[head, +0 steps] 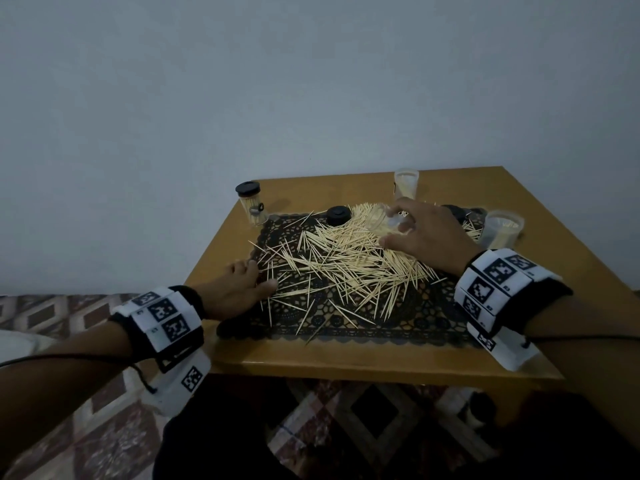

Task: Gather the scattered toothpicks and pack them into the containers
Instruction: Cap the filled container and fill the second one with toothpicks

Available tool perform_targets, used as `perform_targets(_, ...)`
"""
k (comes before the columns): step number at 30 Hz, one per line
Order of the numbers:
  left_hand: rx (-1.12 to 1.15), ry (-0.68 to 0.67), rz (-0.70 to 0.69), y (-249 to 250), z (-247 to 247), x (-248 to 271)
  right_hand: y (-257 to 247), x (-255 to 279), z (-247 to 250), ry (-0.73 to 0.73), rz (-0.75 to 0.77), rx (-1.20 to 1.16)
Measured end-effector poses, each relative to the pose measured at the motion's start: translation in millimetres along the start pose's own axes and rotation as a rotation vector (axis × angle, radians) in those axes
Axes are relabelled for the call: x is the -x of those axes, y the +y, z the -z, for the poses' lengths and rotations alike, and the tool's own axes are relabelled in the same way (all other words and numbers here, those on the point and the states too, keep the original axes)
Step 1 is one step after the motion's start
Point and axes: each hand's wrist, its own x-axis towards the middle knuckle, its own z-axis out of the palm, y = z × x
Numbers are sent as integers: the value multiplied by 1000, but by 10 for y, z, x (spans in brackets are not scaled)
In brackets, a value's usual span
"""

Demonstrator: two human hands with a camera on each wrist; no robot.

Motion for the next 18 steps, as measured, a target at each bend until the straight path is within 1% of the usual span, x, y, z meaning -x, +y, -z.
perform_targets(1, -41, -11, 39, 66, -47, 6, -4, -2, -1, -3, 1, -3)
perform_targets(3, -97, -12, 73, 265, -117, 29, 0, -4, -4, -7, -1, -12)
perform_targets(6, -129, -33, 6, 539, -161, -14, 7, -5, -7, -11, -2, -23)
perform_targets(9, -104, -59, -90, 812, -160, -54, 2, -6, -2, -18, -6, -22)
perform_targets(13, 72, -105, -164, 979, -64, -143, -3, 6, 9, -22, -10, -24)
perform_targets(14, 133, -61, -192, 980, -29, -147, -3, 11, 13, -22, -10, -29)
perform_targets(16, 234, 124, -215, 914, 94, -153, -6, 15, 20, -20, -10, -35)
perform_targets(17, 244, 224, -194, 851, 178, -156, -10, 15, 21, -20, -9, -37)
perform_targets(18, 212, 292, -156, 741, 252, -197, -10, 12, 20, -21, -8, -37)
